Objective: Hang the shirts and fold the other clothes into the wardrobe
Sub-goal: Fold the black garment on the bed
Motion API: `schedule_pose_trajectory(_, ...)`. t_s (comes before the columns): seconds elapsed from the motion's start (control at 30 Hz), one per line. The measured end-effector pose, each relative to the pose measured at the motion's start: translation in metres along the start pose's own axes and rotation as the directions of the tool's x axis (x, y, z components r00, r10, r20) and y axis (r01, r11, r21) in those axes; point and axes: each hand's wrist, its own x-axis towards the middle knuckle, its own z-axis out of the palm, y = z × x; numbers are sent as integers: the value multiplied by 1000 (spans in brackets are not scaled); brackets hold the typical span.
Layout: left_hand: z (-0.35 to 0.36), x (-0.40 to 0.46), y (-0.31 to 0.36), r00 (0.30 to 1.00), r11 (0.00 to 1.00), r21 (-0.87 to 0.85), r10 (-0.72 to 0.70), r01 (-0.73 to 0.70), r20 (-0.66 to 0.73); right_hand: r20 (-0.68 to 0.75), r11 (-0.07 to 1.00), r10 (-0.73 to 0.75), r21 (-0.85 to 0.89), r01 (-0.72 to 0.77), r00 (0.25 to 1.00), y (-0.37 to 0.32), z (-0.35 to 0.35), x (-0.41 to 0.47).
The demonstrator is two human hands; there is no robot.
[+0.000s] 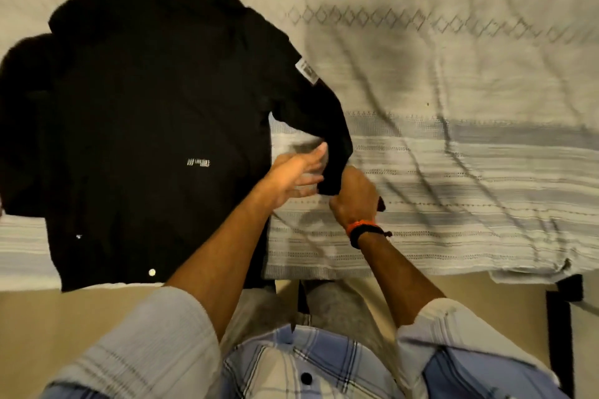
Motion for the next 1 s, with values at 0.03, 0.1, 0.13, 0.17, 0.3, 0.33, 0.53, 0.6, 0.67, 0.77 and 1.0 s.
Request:
schedule_pose_trajectory(0.03,7,-4,16,1000,999,-50,1,0,15,-61,994,-97,-57,93,993,-4,-12,3)
schedule_pose_trajectory(0.1,20,-10,39,1000,994,-109,22,-20,17,-107,969,-231,-114,219,967,-11,-28,11)
schedule_pose_trajectory(0.13,24,-14,49,999,994,-99,38,-39,-8,-111,957,-276,-127,262,955,-14,-35,15)
schedule_pose_trajectory(0.17,30,-19,61,998,995,-79,51,-55,-41,-112,944,-313,-143,297,943,-17,-45,16)
schedule_pose_trajectory(0.3,42,-17,88,964,993,36,117,-111,-238,-108,886,-459,18,464,882,-18,-71,23)
schedule_pose_trajectory(0.33,44,-19,93,949,991,19,133,-133,-286,-95,886,-410,194,421,907,-16,-76,22)
schedule_pose_trajectory(0.53,60,-35,103,983,871,-464,107,-164,-147,294,254,474,857,-449,830,-9,-97,23)
schedule_pose_trajectory(0.6,66,-42,101,990,858,-495,98,-135,-100,613,-220,232,789,-573,755,-3,-103,29)
schedule_pose_trajectory(0.67,70,-46,99,995,840,-533,78,-101,-66,629,-557,67,668,-494,775,1,-111,33)
schedule_pose_trajectory(0.77,72,-53,98,998,831,-553,67,-68,-22,543,-597,149,716,-362,827,2,-125,43)
schedule_pose_trajectory(1.0,62,-62,102,999,949,-314,-11,-6,-52,274,-478,297,872,-106,915,2,-198,70)
